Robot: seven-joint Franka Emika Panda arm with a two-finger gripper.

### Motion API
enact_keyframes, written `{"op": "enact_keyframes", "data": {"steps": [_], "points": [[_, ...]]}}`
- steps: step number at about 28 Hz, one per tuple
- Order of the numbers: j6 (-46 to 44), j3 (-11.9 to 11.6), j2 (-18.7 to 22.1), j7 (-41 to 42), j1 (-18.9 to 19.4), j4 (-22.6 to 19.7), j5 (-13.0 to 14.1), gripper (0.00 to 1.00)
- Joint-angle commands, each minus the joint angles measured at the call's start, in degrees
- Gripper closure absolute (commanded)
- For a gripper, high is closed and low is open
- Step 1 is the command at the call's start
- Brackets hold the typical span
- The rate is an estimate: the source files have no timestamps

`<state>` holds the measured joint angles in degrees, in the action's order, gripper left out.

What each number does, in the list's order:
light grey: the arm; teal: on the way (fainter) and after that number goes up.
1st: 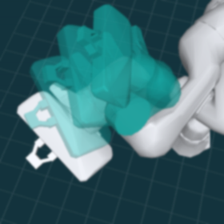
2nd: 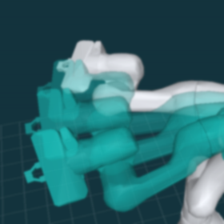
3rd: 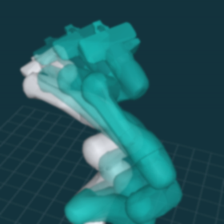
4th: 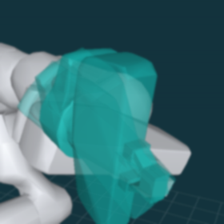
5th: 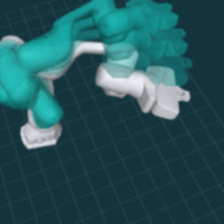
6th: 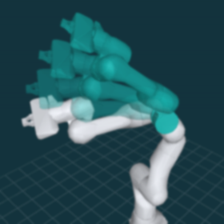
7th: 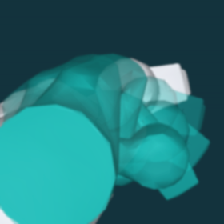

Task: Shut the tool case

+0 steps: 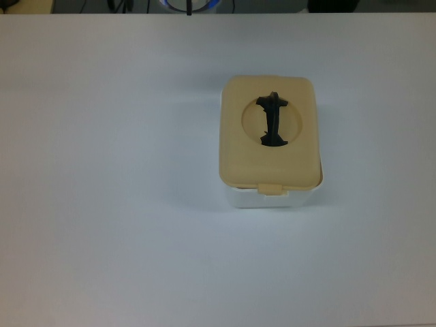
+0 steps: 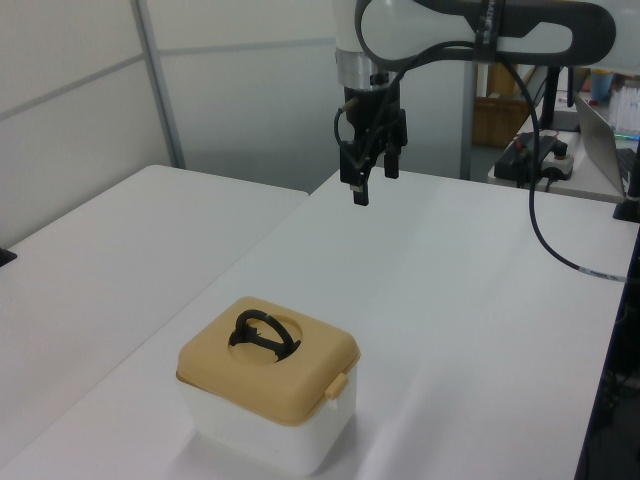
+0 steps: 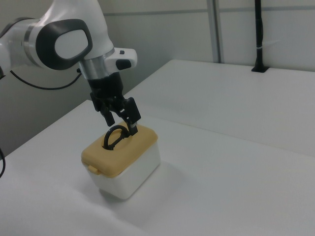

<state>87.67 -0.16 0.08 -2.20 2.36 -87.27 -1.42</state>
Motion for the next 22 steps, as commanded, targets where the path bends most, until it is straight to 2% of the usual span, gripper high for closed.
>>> {"op": "enact_keyframes", "data": {"steps": [1,22], "points": [[0.0,0.0,1.1,2.8,-1.7,-1.1,2.0,0.00],[3.2,0.3,1.0,5.7,-1.9,-2.1,2.4,0.00]]}}
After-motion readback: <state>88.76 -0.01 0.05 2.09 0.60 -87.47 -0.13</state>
